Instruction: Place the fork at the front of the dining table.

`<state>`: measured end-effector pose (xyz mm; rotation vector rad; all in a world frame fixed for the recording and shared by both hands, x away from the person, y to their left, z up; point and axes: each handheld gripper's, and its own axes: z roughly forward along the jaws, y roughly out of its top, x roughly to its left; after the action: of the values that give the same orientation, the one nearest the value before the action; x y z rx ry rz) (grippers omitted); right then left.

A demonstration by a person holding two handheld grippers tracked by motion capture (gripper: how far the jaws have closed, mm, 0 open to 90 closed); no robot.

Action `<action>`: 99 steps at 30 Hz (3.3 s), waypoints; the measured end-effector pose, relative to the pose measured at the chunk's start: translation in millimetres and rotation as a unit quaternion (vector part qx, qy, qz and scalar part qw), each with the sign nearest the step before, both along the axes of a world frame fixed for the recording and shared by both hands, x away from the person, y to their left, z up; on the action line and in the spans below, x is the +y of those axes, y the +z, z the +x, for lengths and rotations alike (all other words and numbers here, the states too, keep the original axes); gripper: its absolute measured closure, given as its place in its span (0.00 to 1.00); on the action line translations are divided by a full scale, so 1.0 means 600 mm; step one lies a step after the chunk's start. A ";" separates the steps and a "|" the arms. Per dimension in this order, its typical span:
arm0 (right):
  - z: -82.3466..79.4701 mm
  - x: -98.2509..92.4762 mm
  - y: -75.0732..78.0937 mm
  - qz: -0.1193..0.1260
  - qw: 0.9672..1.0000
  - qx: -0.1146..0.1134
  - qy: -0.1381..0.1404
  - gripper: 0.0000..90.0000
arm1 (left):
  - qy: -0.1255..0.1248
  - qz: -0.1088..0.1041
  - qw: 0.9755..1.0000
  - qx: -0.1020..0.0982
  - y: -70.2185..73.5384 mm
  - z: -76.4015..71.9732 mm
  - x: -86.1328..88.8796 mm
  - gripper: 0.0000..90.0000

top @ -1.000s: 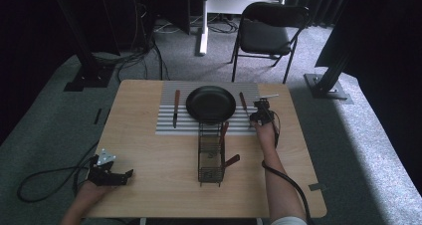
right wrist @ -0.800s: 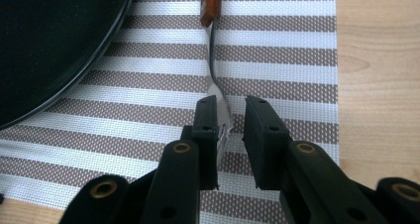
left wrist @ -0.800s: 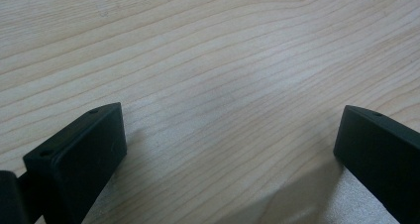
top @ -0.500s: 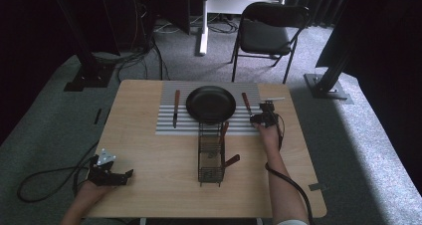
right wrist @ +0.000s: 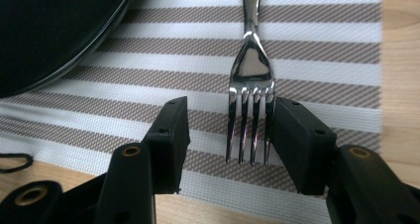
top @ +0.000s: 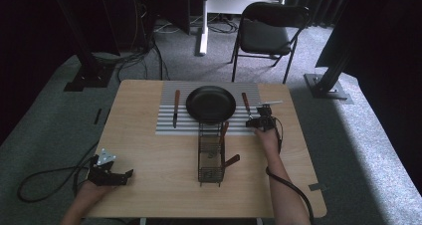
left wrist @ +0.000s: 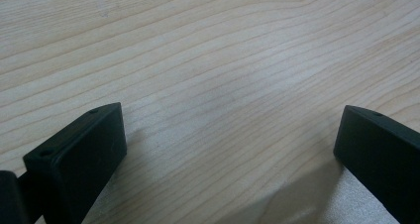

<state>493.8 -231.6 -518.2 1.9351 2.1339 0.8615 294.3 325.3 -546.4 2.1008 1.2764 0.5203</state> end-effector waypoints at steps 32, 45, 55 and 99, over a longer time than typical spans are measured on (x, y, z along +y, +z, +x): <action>-0.038 0.024 0.001 -0.017 0.996 -0.060 0.059 0.22 | 0.000 0.000 1.000 0.000 0.000 0.000 0.000 0.00; -0.075 0.006 0.002 -0.025 0.993 -0.110 0.041 0.14 | 0.000 0.000 1.000 0.000 0.000 0.000 0.000 0.00; -0.113 -0.012 0.004 -0.020 0.990 -0.137 0.029 0.12 | 0.000 0.000 1.000 0.000 0.000 0.000 0.000 0.00; -0.290 -0.132 -0.036 -0.054 0.983 -0.172 0.032 0.12 | 0.000 0.000 1.000 0.000 0.000 0.000 0.000 0.00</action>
<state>319.7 -310.9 -539.7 1.5425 2.0000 0.9872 294.3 325.3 -546.4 2.1013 1.2767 0.5200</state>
